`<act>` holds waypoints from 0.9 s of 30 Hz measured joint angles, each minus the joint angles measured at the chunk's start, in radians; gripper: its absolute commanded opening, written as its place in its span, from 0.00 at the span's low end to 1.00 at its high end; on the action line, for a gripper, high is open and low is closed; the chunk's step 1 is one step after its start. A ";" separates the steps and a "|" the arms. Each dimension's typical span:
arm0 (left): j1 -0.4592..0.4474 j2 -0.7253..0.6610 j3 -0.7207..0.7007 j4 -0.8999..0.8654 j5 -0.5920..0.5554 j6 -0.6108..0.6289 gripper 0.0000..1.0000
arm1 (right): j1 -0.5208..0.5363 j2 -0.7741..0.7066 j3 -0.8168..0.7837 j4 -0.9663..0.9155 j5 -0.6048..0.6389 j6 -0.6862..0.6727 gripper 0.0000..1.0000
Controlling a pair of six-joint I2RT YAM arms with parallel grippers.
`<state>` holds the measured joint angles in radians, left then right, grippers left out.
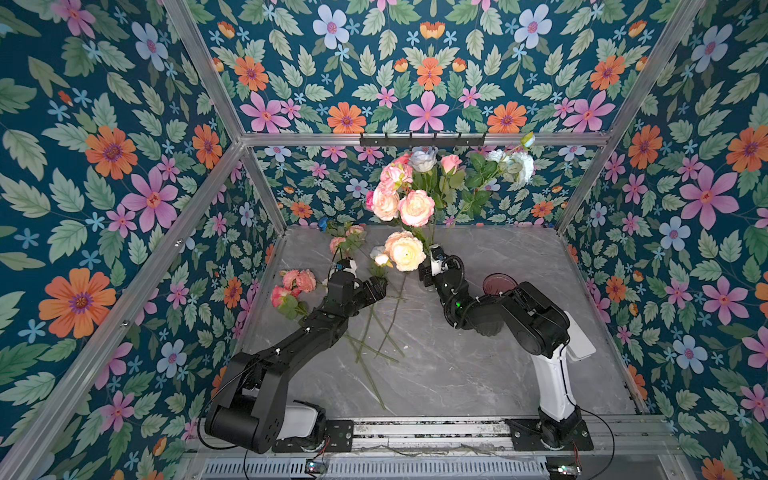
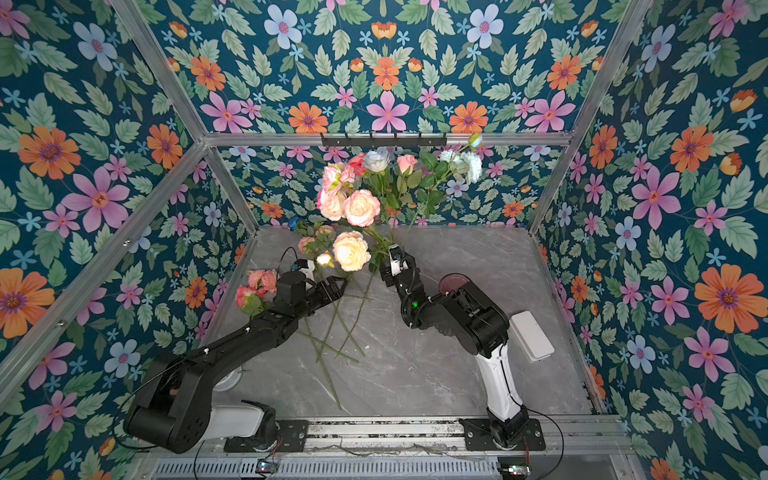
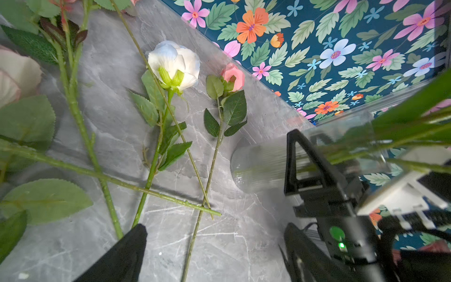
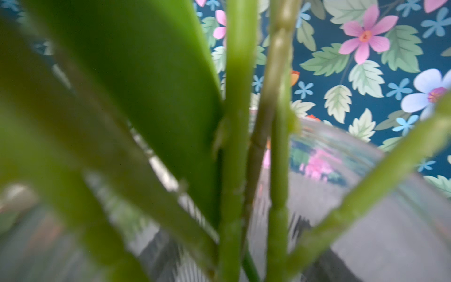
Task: Arrange flowers in a vase
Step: Move the vase to the top-center of the table.
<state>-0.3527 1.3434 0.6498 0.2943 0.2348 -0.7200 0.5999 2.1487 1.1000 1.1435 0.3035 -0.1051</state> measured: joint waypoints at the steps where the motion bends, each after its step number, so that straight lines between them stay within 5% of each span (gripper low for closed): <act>1: 0.000 -0.007 -0.003 -0.009 0.000 0.003 0.89 | -0.014 0.014 0.029 -0.017 0.000 0.002 0.62; 27: 0.020 -0.068 -0.004 -0.093 -0.016 0.024 0.90 | -0.141 0.308 0.607 -0.311 0.033 0.016 0.72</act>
<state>-0.3325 1.2758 0.6456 0.2016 0.2192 -0.6964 0.4587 2.4569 1.7069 0.8330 0.3367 -0.0895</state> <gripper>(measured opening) 0.898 0.734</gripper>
